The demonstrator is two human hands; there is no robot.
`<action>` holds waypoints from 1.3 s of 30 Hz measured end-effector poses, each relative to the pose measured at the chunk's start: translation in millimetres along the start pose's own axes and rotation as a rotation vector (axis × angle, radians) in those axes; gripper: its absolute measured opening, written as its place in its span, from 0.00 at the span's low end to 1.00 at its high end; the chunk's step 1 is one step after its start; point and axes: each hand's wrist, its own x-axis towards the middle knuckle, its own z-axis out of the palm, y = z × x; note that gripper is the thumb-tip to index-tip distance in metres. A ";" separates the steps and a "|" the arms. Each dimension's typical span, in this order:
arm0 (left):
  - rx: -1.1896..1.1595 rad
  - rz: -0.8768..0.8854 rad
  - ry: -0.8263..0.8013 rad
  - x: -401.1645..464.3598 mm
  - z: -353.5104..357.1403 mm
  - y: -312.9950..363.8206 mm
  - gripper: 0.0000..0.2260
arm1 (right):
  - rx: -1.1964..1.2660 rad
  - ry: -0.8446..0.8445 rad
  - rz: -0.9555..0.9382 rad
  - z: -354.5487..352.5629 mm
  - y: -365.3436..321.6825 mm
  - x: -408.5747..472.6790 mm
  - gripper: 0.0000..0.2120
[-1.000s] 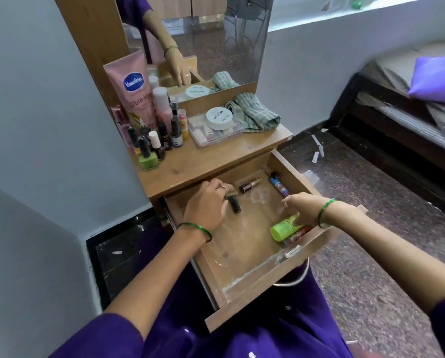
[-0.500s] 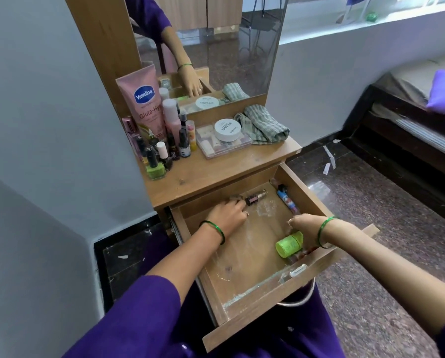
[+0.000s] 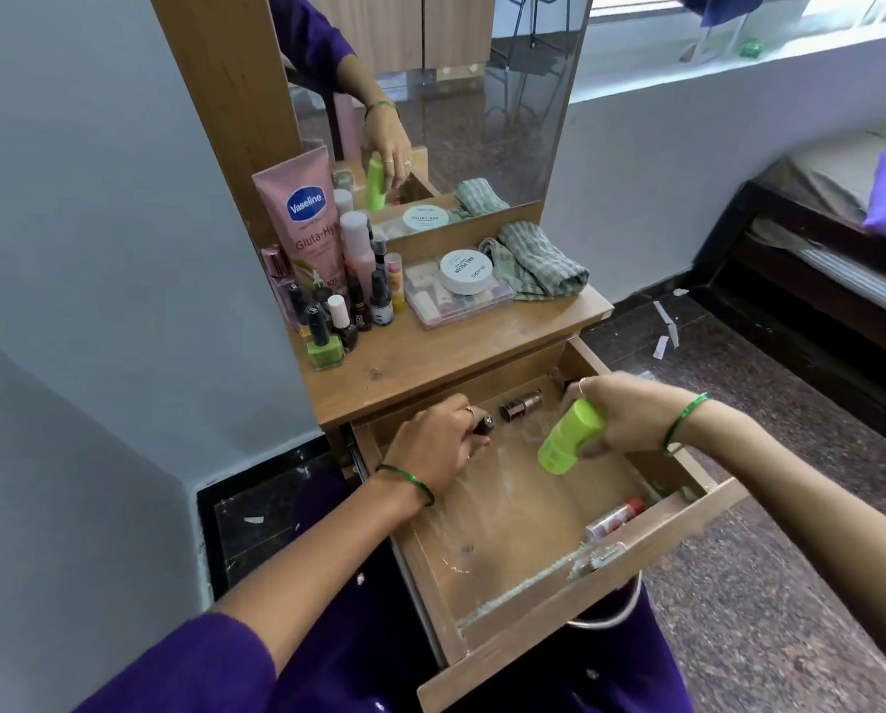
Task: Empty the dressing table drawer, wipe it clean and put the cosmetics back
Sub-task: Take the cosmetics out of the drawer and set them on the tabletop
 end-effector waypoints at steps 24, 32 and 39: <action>-0.234 -0.355 0.674 6.9 -86.1 -29.5 0.09 | 0.412 0.440 -0.092 -39.2 -115.9 79.2 0.20; -0.162 -0.379 0.696 13.1 -77.1 -37.1 0.11 | 0.526 0.543 -0.012 -9.7 -117.8 90.9 0.17; -0.143 -0.398 0.697 16.1 -68.9 -39.5 0.14 | 0.756 0.691 0.056 18.4 -127.8 101.7 0.16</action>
